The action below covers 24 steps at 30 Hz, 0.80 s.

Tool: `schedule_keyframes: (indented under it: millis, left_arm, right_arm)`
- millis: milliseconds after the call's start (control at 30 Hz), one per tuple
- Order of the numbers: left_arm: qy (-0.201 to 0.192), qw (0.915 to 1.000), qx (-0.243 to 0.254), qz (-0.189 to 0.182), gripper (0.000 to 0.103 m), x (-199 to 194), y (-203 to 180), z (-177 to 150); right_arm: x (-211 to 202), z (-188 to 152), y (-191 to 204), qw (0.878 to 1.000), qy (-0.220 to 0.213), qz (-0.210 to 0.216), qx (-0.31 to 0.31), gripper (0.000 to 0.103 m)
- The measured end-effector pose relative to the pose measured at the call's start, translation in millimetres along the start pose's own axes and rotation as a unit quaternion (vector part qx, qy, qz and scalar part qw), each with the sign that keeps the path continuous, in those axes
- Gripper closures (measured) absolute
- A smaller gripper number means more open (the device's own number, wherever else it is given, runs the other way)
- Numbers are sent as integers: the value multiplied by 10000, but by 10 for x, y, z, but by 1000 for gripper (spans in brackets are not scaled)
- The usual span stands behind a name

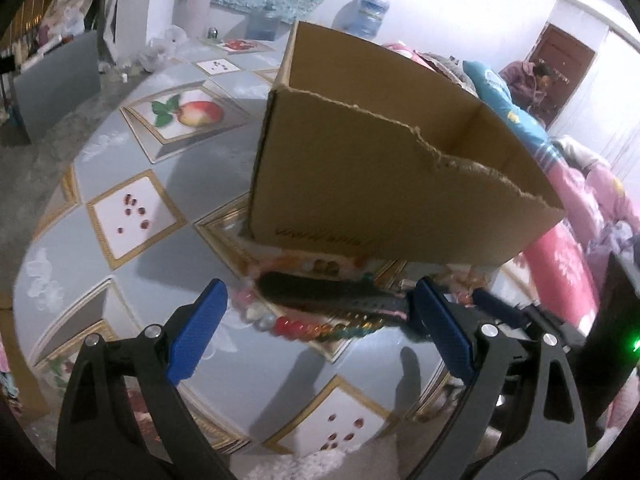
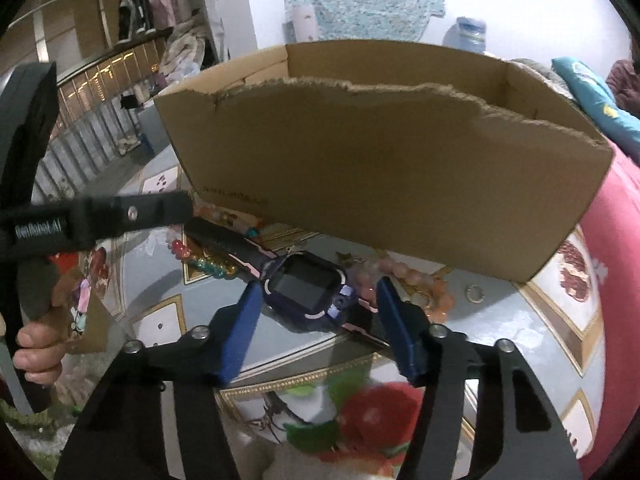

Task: Organize jewelry
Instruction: 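Close the right gripper on the smartwatch body while the left tool steadies nearby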

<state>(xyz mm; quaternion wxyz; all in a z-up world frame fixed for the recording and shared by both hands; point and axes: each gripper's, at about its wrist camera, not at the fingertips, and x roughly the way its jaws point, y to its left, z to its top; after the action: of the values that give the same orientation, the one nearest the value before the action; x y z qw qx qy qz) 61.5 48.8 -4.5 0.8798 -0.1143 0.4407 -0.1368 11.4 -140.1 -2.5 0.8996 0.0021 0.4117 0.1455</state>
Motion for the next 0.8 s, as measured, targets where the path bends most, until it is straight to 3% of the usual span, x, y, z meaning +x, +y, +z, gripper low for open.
schedule_keyframes:
  millis: [67,133,300,533,800]
  left_arm:
    - [31,9999,-47,-88,13,35,-11,24]
    - [126,9997,-104,-157,26,106,-18,58]
    - [405,9982,-319,-309,30,248,-29,97]
    - [569,9974,-423,106,30,348,-61,103]
    - [680,9965,-106,474,25,468,-217,120]
  right_arm:
    - [32,-6,-6,10000,20,89,21,52]
    - [34,-22,3,9999,18,114,1,52]
    - [36,-58,-12,9998,1,212,1,52]
    - [18,-112,-88,9994,-46,343,51,52]
    - [-48,-203,-196,9987,-111,489,68,52]
